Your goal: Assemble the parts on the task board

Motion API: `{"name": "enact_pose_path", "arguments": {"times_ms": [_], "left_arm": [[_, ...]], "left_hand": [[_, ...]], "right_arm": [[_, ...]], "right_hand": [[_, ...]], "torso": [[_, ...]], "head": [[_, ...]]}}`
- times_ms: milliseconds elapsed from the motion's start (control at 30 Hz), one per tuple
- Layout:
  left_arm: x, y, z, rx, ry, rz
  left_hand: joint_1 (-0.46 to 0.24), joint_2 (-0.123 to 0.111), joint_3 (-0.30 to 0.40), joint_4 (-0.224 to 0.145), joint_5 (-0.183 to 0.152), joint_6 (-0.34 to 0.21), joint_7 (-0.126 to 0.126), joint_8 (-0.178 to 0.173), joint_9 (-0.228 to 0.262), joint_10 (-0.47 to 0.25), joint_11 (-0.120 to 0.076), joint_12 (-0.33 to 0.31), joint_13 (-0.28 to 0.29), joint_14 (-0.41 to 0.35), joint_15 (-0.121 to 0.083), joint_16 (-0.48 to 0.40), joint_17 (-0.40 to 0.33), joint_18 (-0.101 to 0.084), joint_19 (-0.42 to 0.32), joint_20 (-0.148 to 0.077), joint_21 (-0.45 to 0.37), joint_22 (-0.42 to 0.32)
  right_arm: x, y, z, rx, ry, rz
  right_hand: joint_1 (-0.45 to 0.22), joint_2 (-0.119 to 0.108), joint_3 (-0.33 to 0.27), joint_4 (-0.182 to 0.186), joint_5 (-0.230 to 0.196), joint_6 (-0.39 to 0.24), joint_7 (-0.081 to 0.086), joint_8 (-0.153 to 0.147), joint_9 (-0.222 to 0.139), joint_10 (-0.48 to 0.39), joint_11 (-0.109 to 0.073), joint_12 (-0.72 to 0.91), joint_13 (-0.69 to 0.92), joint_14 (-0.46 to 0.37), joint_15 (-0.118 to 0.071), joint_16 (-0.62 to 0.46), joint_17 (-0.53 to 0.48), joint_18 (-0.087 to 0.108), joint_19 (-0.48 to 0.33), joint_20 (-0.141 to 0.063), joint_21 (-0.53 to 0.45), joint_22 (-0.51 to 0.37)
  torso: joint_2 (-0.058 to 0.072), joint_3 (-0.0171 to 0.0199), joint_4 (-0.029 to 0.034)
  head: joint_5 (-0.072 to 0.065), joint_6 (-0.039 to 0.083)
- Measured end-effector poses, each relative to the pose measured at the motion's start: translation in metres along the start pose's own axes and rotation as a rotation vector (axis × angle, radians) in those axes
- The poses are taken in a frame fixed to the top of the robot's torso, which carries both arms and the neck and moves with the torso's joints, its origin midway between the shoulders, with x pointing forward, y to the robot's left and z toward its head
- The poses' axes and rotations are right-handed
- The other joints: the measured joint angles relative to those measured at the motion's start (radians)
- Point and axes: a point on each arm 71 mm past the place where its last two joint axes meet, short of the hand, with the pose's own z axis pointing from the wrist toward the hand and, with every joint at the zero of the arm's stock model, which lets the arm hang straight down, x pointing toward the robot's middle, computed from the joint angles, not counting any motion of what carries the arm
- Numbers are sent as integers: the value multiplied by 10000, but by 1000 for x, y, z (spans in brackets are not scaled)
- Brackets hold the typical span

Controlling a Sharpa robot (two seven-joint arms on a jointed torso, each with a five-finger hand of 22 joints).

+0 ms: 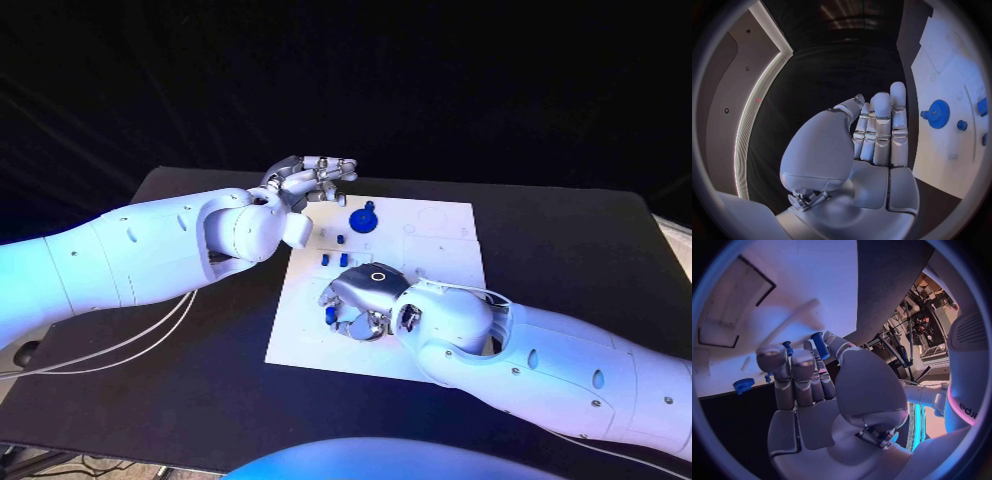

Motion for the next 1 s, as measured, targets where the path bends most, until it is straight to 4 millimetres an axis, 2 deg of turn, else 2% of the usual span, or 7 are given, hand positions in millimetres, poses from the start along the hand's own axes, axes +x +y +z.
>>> {"name": "enact_pose_path", "arguments": {"times_ms": [367, 467, 633, 767, 867, 933, 1000], "left_arm": [[-2, 0, 0, -5, -27, 7], [-3, 0, -1, -6, -41, 10], [-4, 0, -1, -18, -74, 21], [-10, 0, -4, -41, -176, 56], [-13, 1, -5, -62, -232, 70], [-13, 3, -6, -94, -242, 64], [-12, 5, -6, -134, -226, 51]], "left_hand": [[0, 0, 0, 0, 0, 0, 0, 40, 0, 0, 0, 0, -1, 0, 0, 0, -9, 0, 0, 0, -51, -10], [-30, 30, 0, 0, 0, 0, 0, 40, 0, 0, 0, 0, -1, 0, 0, 0, -9, 0, 0, 0, -51, -10], [-40, 40, 0, 0, 0, 0, 0, 40, 0, 0, 0, 0, 1, 0, 0, 0, -9, 0, 0, 0, -51, -10], [-40, 40, 0, 0, 0, 0, 0, 40, 0, 0, 0, 0, 6, 0, 0, 0, -9, -2, 0, 0, -51, -10], [-39, 40, 0, 0, 0, 0, 0, 40, 0, 0, 0, 0, 6, 0, 0, 0, -8, -1, 0, 0, -51, -10], [-40, 40, 0, 0, 0, 0, 0, 40, 0, 0, 0, 0, 6, 0, 0, 0, -8, -1, 0, 0, -51, -9], [-39, 40, 0, 0, 0, 0, 0, 40, 0, 0, 0, 0, 6, 0, 0, 0, -8, -1, 0, 0, -50, -17]], "right_arm": [[-8, -7, -16, 80, -783, 297], [-16, -13, -27, 138, -1372, 628], [-34, -35, -56, 580, -2050, 1328], [-51, -65, -93, 1578, -2268, 2261], [-57, -80, -116, 2301, -2268, 2874], [-58, -91, -133, 2900, -2215, 3249], [-56, -101, -148, 3472, -2116, 3506]], "right_hand": [[5, 5, -619, -23, 334, -85, 57, 22, -47, -697, 123, 135, 24, -90, 89, -177, -314, 0, -53, 54, -153, -266], [226, 155, -669, -73, 531, 93, 32, 89, -24, -452, 67, 414, 66, -90, 90, -177, -306, 1, -53, 54, -153, -230], [258, 193, -781, 39, 574, 374, 43, 98, 1, 521, -21, 1020, 186, -4, 4, -60, -120, 0, 134, 35, 39, 133], [127, 315, -980, 237, 781, 700, -39, 262, 55, 1750, -90, 1768, 564, 133, -143, 932, 1142, 1, 732, -114, 977, 1489], [-223, 160, -1259, 515, 1073, 892, -231, 410, 96, 2658, -420, 2362, 1023, 111, -327, 1283, 1552, -162, 927, -276, 1354, 2009], [-469, 131, -1508, 744, 1307, 1000, -340, 493, 127, 2992, -594, 2887, 1502, 132, -412, 1420, 1692, -163, 1024, -373, 1547, 2282], [-525, 95, -1794, 906, 1513, 1094, -432, 606, 164, 3058, -667, 3472, 2099, 124, -452, 1594, 1880, -162, 1080, -430, 1701, 2494]], "torso": [[-1, 18, -9], [-8, 19, -14], [-39, 13, -33], [-78, 12, -105], [-118, 12, -197], [-150, 20, -248], [-181, 32, -293]], "head": [[9, 14], [-20, 81], [-164, 185], [-337, 253], [-430, 312], [-496, 343], [-603, 378]]}}
